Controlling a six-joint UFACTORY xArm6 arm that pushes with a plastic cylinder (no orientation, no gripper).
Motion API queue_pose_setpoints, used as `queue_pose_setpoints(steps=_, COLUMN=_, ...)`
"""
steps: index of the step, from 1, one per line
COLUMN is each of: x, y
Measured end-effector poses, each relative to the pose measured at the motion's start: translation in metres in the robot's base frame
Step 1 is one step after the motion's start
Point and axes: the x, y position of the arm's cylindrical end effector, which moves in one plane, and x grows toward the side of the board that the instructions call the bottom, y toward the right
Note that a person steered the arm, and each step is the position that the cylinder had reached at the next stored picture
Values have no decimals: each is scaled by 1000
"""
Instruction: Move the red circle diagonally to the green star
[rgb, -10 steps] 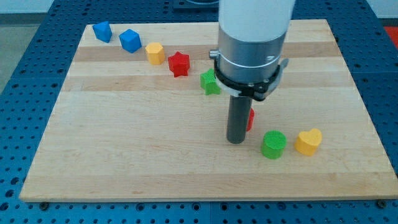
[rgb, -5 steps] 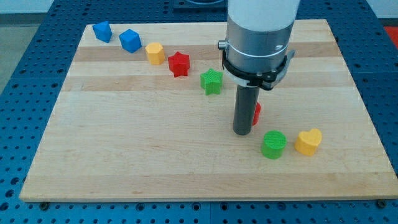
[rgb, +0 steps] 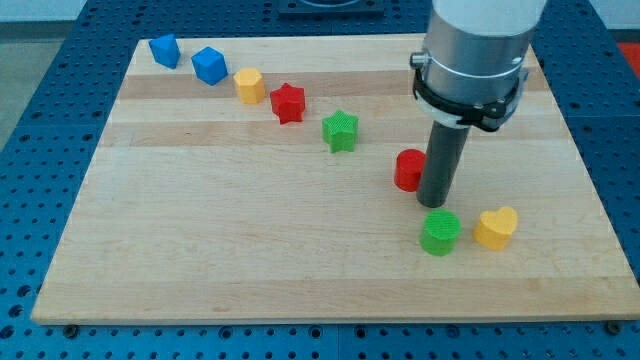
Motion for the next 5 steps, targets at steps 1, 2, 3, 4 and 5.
queue_pose_setpoints(steps=1, x=0, y=0)
queue_pose_setpoints(steps=2, x=-3, y=-1)
queue_pose_setpoints(steps=3, x=-11, y=-9)
queue_pose_setpoints(steps=4, x=-13, y=-16)
queue_pose_setpoints(steps=5, x=-12, y=-16)
